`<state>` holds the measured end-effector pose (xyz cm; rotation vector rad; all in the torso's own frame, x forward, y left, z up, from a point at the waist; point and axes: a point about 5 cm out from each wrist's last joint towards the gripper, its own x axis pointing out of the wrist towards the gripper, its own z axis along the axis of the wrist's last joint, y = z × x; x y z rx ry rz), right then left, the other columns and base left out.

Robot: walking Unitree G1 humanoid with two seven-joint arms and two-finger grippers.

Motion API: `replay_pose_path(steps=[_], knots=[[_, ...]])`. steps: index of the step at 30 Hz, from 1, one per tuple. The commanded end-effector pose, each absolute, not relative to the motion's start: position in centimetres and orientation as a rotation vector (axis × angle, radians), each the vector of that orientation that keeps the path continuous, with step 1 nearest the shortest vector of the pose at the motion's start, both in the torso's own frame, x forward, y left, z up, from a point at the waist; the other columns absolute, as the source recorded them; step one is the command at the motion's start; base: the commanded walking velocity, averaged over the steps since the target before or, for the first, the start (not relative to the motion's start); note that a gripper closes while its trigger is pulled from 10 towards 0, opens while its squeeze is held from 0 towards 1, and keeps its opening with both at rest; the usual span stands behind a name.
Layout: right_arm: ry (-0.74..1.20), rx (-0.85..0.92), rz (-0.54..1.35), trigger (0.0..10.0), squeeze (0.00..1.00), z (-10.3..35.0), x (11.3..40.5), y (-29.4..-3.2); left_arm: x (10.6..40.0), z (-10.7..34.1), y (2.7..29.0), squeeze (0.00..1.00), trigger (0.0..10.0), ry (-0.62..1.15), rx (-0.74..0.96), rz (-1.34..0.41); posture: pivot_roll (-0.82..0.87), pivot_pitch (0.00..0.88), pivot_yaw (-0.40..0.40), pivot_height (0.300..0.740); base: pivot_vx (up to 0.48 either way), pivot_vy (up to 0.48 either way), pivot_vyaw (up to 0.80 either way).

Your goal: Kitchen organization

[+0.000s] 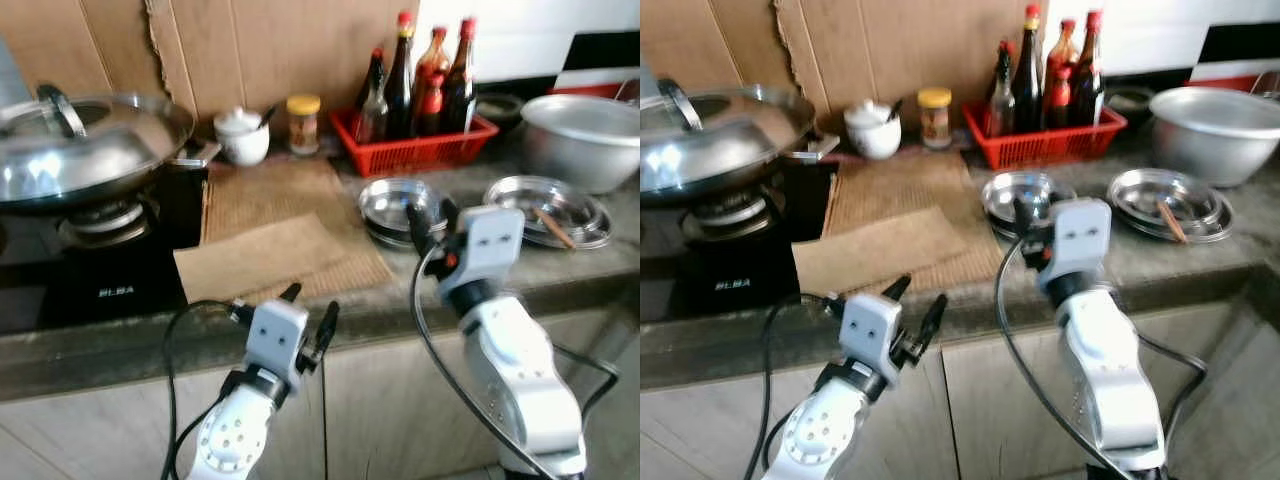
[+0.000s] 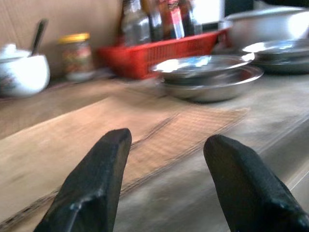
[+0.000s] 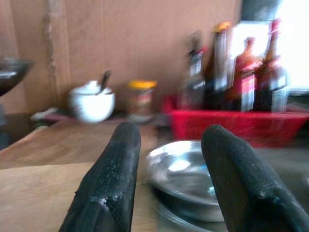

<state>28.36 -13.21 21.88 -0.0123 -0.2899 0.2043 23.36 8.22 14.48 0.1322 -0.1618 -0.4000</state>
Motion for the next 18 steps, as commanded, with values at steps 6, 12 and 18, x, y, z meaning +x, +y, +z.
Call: replay_pose_path(steps=[6, 12, 18], knots=[[-0.267, -0.045, 0.151, 10.0, 0.0, 21.9, 29.2, -14.3, 23.3, 14.9, 7.7, 0.0, 10.0, -0.175, 0.122, -0.411, 0.11, 0.056, -0.003, 0.74, 0.254, 0.0, -0.67], [-0.199, -0.057, 0.162, 10.0, 0.0, 21.8, 30.3, -13.5, 23.3, 14.8, 7.7, 0.0, 10.0, -0.164, 0.112, -0.397, 0.11, 0.059, -0.006, 0.74, 0.04, 0.0, -0.13], [-0.161, -0.096, 0.186, 10.0, 0.0, 22.2, 31.5, -13.1, 23.3, 14.8, 7.7, 0.0, 10.0, -0.166, 0.111, -0.394, 0.11, 0.063, -0.009, 0.74, 0.0, 0.0, 0.0]])
